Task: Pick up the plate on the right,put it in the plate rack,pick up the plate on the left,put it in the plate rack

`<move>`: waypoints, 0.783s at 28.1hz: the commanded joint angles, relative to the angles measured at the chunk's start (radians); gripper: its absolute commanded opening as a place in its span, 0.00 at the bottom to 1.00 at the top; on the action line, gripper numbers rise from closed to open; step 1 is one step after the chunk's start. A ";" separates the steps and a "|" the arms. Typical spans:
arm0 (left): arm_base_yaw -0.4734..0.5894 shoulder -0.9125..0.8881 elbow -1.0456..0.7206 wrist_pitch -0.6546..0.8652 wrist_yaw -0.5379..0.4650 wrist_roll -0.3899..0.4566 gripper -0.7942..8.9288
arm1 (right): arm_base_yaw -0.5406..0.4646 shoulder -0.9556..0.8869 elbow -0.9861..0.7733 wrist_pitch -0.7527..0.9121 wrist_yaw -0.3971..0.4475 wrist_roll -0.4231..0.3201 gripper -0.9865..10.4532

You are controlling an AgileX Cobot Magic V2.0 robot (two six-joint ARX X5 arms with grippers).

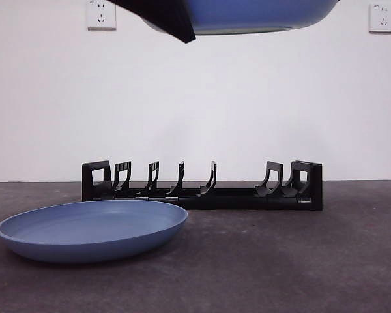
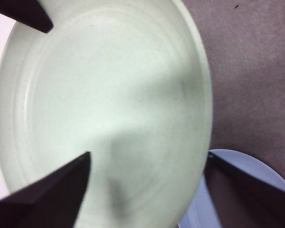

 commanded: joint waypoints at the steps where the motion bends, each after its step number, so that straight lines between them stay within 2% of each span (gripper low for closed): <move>1: -0.004 0.002 0.002 0.005 -0.003 -0.009 0.08 | 0.001 0.002 0.004 -0.020 0.011 0.016 0.07; 19: -0.006 0.001 0.002 -0.032 0.005 -0.041 0.07 | 0.001 0.002 0.004 0.017 0.024 0.019 0.08; 22: -0.006 0.001 0.002 -0.032 0.006 -0.054 0.07 | 0.001 0.002 0.005 0.027 0.021 0.018 0.10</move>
